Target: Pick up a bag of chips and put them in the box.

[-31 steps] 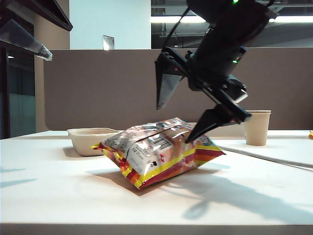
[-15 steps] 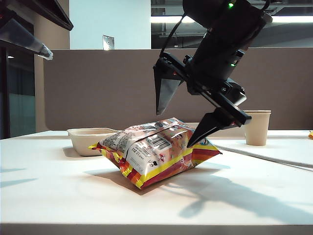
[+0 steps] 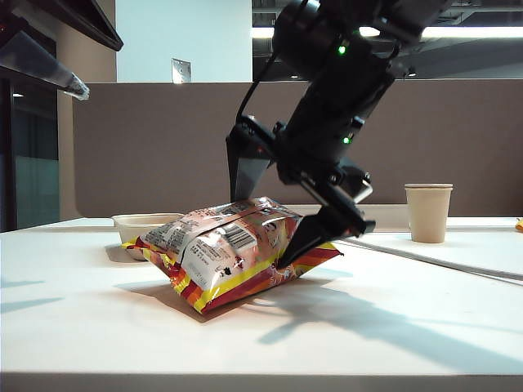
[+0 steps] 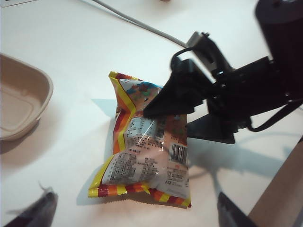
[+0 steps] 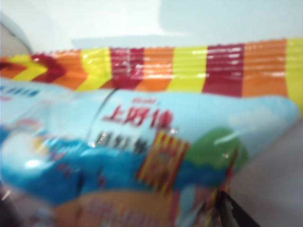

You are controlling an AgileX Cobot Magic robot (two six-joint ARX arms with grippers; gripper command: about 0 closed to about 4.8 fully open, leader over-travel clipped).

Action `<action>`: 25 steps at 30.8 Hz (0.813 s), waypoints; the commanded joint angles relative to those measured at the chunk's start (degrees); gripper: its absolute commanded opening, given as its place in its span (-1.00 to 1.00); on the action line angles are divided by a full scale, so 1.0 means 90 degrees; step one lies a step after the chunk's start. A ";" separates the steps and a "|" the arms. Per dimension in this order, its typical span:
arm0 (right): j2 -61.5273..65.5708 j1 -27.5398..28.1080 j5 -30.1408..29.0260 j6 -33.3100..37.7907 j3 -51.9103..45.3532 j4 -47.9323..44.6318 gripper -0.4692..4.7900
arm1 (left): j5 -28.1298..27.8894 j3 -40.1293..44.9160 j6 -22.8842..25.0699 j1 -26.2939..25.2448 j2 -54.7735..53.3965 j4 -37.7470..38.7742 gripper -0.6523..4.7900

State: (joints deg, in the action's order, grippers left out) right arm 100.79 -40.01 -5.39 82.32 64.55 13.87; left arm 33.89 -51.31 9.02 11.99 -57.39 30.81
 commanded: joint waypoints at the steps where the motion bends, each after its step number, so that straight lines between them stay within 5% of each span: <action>1: 0.0243 -0.0032 -0.0148 0.0015 0.0015 -0.0075 1.00 | 0.0019 -0.0012 -0.0002 0.0007 -0.0002 -0.0051 0.85; 11: 0.0396 -0.0041 -0.0245 -0.0325 0.0012 -0.0296 1.00 | 0.0017 -0.0012 -0.0002 0.0007 -0.0005 -0.0049 0.85; 14: 0.0389 -0.0032 -0.0253 -0.0780 0.0012 -0.0590 0.64 | 0.0019 -0.0012 -0.0002 0.0007 -0.0005 -0.0051 0.85; 19: 0.0372 0.0000 -0.0435 -0.1586 0.0012 -0.1401 0.63 | 0.0019 -0.0012 -0.0002 0.0007 -0.0005 -0.0051 0.85; 25: 0.0359 0.0097 -0.0607 -0.2822 0.0017 -0.1460 0.32 | 0.0019 -0.0012 -0.0002 0.0007 -0.0005 -0.0015 0.85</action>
State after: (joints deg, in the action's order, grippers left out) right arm 104.38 -39.48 -10.79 59.72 64.55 0.56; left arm 33.87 -51.31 9.02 11.99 -57.49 30.83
